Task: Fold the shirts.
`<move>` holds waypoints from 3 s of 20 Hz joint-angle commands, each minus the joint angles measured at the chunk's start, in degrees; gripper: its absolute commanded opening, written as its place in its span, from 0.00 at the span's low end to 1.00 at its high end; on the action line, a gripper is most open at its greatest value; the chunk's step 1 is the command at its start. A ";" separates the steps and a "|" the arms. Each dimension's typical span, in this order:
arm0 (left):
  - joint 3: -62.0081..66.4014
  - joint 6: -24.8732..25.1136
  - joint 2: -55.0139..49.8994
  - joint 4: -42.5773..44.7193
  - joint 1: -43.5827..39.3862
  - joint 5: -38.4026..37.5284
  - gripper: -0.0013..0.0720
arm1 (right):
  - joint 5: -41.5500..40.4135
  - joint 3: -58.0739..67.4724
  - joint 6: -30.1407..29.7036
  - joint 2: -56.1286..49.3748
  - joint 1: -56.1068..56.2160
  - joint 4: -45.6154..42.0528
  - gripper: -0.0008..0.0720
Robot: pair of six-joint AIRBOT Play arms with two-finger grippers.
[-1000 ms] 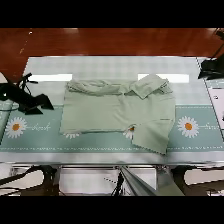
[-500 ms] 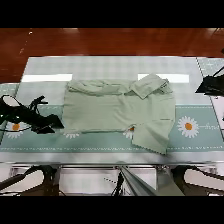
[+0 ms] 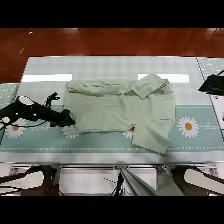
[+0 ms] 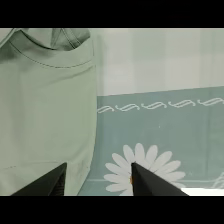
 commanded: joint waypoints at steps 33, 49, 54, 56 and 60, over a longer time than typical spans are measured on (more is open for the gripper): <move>29.09 4.96 30.27 -8.94 2.62 -0.68 0.05 | -22.73 -8.33 -5.70 29.07 8.76 22.77 0.04; 72.83 -20.46 47.47 12.85 2.62 -11.41 0.05 | -20.81 36.74 11.91 37.59 8.76 1.16 0.03; 70.29 -23.74 42.05 15.43 2.62 -30.73 0.05 | 3.93 36.89 10.27 31.36 8.76 -4.07 0.03; 64.24 -22.64 39.45 15.41 2.62 -32.96 0.05 | 11.19 36.22 7.65 25.16 8.76 -4.22 0.04; 44.17 -17.70 33.48 15.34 2.60 -22.60 0.05 | 9.94 34.25 6.54 7.82 8.85 -0.76 0.04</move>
